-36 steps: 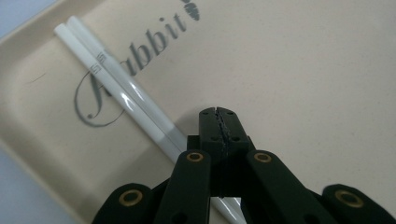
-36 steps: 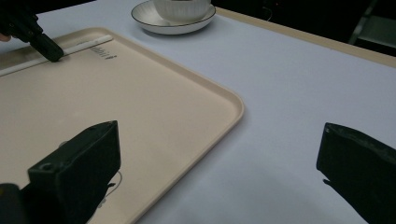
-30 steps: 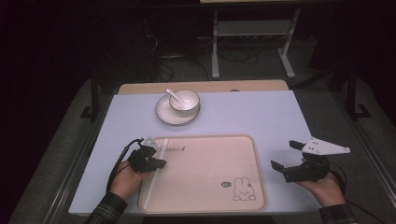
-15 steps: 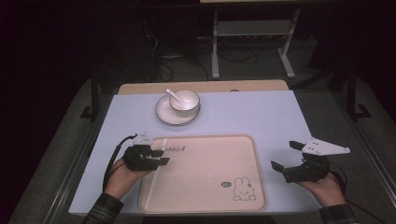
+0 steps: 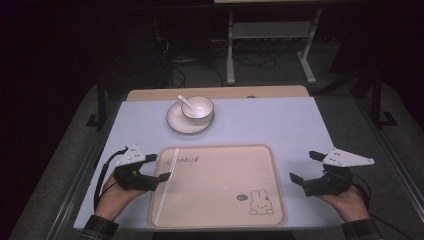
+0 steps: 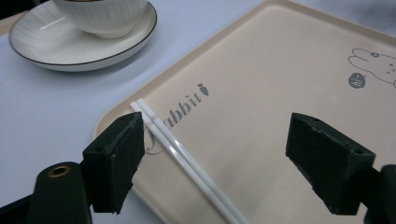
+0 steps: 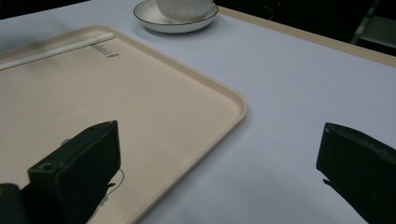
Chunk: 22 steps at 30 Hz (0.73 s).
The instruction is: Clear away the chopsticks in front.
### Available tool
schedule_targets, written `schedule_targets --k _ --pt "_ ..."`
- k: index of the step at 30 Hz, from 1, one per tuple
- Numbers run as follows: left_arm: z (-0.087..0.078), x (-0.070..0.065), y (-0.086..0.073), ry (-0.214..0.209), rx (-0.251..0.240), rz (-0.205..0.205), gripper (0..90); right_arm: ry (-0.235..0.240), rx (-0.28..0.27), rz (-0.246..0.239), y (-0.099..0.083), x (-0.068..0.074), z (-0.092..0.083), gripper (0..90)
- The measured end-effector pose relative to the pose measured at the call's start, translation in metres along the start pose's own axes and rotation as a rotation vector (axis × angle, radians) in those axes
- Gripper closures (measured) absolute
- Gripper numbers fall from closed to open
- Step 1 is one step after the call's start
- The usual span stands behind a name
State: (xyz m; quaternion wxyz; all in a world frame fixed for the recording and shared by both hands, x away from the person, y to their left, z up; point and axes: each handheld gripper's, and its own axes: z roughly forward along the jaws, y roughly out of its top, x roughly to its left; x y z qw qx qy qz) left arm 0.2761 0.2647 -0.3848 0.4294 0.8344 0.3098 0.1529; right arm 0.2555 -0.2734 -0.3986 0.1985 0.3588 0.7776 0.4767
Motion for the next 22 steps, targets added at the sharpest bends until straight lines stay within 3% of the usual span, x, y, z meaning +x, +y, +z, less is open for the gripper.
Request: schedule_targets --k 8,10,22 --pt "-0.018 0.003 -0.016 0.044 -0.006 -0.011 11.7 0.001 -0.001 0.001 0.000 0.001 0.000 0.0" --pt "-0.021 0.005 -0.021 0.041 -0.009 -0.024 7.7 0.002 0.000 0.001 0.000 0.001 0.000 0.0" --pt "-0.024 0.006 -0.028 0.038 -0.003 -0.014 7.6 0.001 0.002 -0.002 0.000 0.001 0.000 0.0"
